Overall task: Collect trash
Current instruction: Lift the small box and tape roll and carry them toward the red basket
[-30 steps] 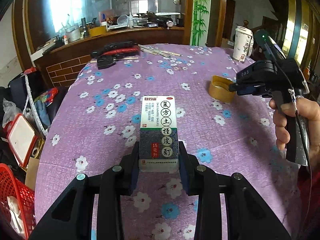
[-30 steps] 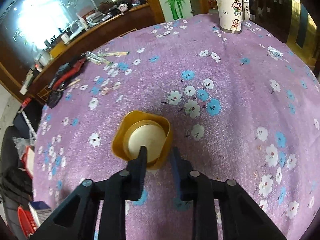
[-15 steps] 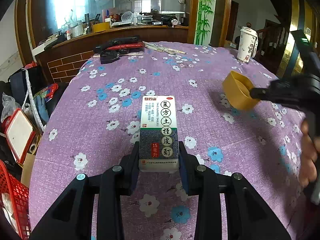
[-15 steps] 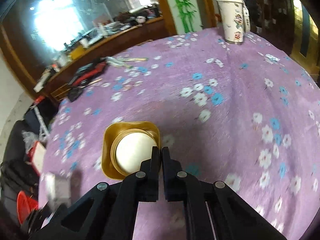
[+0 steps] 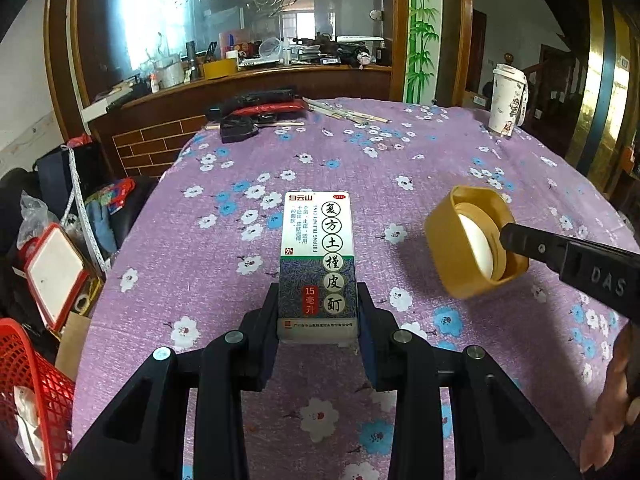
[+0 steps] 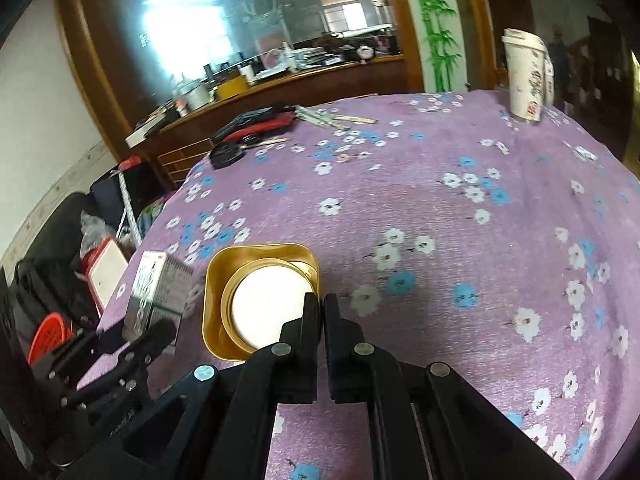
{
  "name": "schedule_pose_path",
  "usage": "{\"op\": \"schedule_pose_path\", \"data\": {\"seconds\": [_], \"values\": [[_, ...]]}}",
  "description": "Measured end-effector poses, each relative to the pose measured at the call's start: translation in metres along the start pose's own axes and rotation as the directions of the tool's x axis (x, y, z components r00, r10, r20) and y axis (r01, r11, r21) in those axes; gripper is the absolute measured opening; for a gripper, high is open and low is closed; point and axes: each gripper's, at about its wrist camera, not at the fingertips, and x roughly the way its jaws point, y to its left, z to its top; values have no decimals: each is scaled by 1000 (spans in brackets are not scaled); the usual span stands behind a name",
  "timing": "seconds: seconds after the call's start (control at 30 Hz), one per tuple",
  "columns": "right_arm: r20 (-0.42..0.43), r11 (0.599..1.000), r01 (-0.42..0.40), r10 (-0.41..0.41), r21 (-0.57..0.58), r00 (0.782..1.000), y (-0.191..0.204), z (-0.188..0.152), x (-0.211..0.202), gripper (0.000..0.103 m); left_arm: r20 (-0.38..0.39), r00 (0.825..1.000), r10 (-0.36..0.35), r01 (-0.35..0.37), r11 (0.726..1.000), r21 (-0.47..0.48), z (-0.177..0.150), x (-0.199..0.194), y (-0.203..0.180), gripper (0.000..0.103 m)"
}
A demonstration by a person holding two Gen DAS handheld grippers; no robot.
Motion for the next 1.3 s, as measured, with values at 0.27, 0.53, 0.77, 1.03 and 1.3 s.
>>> {"op": "schedule_pose_path", "data": {"seconds": [0.27, 0.53, 0.77, 1.03, 1.3], "values": [[40, 999, 11, -9, -46, 999, 9, -3, -9, 3, 4, 1000, 20, -20, 1000, 11, -1, 1, -1, 33], [47, 999, 18, -16, -42, 999, 6, -3, -11, 3, 6, 999, 32, -32, 999, 6, -1, 1, 1, 33], [54, 999, 22, -19, -46, 998, 5, -2, -11, 3, 9, 999, 37, -37, 999, 3, -1, 0, 2, 33], [83, 998, 32, -29, -45, 996, 10, 3, -18, 3, 29, 999, 36, -35, 998, -47, 4, -15, 15, 33], [84, 996, 6, 2, -91, 996, 42, 2, -38, 3, 59, 996, 60, -54, 994, -95, -1, -59, 46, 33]]}}
